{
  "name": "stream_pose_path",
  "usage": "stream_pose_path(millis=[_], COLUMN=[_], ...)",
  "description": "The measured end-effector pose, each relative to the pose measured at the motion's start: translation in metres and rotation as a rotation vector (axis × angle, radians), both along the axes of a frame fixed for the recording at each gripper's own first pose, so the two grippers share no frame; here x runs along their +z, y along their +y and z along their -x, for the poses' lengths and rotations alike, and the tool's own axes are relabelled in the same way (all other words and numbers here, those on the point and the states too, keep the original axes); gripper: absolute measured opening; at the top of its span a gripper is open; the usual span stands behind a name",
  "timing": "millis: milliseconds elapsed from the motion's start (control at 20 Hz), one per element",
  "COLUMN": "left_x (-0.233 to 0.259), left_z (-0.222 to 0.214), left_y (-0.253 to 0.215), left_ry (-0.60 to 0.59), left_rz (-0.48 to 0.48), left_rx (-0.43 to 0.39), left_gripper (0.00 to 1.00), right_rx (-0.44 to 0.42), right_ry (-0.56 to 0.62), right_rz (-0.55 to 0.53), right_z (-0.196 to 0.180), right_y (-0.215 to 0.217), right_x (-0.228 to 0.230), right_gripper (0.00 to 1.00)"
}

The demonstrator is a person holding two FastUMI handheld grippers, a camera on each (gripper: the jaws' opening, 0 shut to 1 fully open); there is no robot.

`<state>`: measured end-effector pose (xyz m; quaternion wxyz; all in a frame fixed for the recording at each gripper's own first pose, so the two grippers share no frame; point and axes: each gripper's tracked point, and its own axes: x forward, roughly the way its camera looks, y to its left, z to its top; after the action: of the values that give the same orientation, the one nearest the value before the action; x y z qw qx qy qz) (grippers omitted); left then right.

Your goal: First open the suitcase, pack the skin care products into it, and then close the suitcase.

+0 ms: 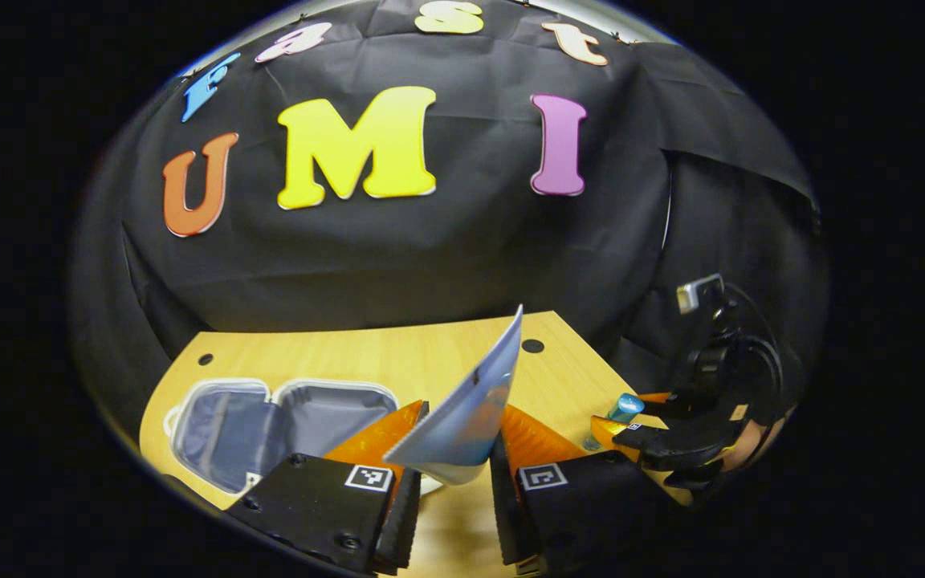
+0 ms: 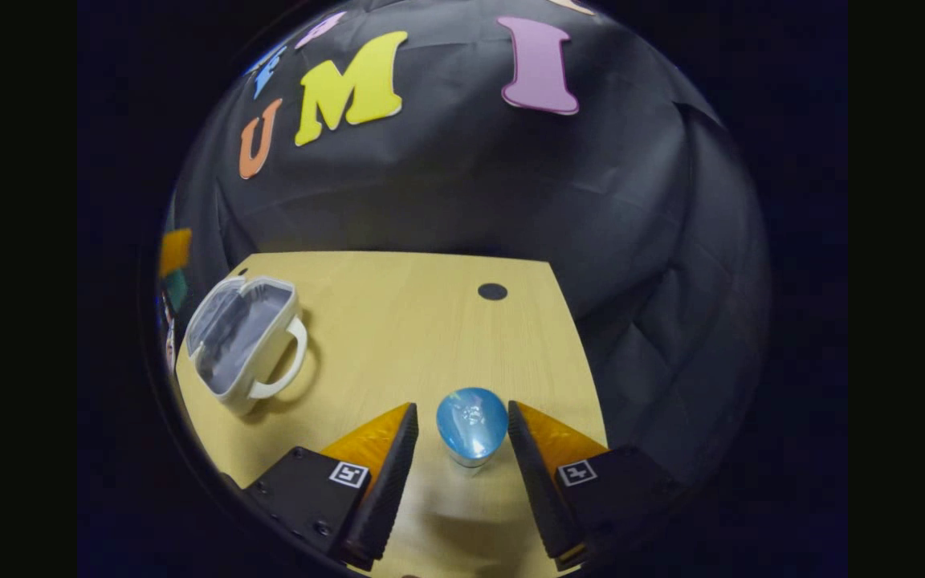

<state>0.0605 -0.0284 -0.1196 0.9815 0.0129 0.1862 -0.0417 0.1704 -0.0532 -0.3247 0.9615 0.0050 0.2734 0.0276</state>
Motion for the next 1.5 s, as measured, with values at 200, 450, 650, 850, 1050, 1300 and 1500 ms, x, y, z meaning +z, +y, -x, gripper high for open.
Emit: stream_pose_path(millis=[200, 450, 650, 850, 1050, 1300, 1500], left_x=[0.033, 0.053, 0.05, 0.018, -0.043, -0.125, -0.181], left_z=[0.027, 0.055, 0.07, 0.066, 0.046, 0.015, 0.003], left_y=[0.052, 0.107, 0.141, 0.164, 0.168, 0.159, 0.155], left_ry=[-0.031, -0.042, -0.04, -0.003, 0.069, 0.2, 0.366], left_rz=[-0.013, -0.016, -0.012, 0.034, 0.053, 0.024, 0.074], left_rx=[0.066, 0.13, 0.147, 0.126, 0.063, 0.016, 0.051], left_gripper=[0.43, 0.43, 0.43, 0.43, 0.43, 0.43, 0.43], right_rx=[-0.059, -0.169, -0.225, -0.232, -0.217, -0.189, -0.154], right_ry=[0.029, 0.038, 0.054, 0.03, 0.004, -0.005, -0.015], right_rz=[-0.021, -0.035, -0.017, -0.01, -0.04, -0.072, -0.07], right_z=[0.002, -0.003, 0.013, 0.039, 0.07, 0.099, 0.112], right_y=[0.003, -0.004, -0.004, 0.013, 0.039, 0.079, 0.097], right_x=[-0.016, -0.022, -0.019, 0.008, 0.05, 0.088, 0.107], right_gripper=[0.55, 0.39, 0.33, 0.35, 0.35, 0.35, 0.35])
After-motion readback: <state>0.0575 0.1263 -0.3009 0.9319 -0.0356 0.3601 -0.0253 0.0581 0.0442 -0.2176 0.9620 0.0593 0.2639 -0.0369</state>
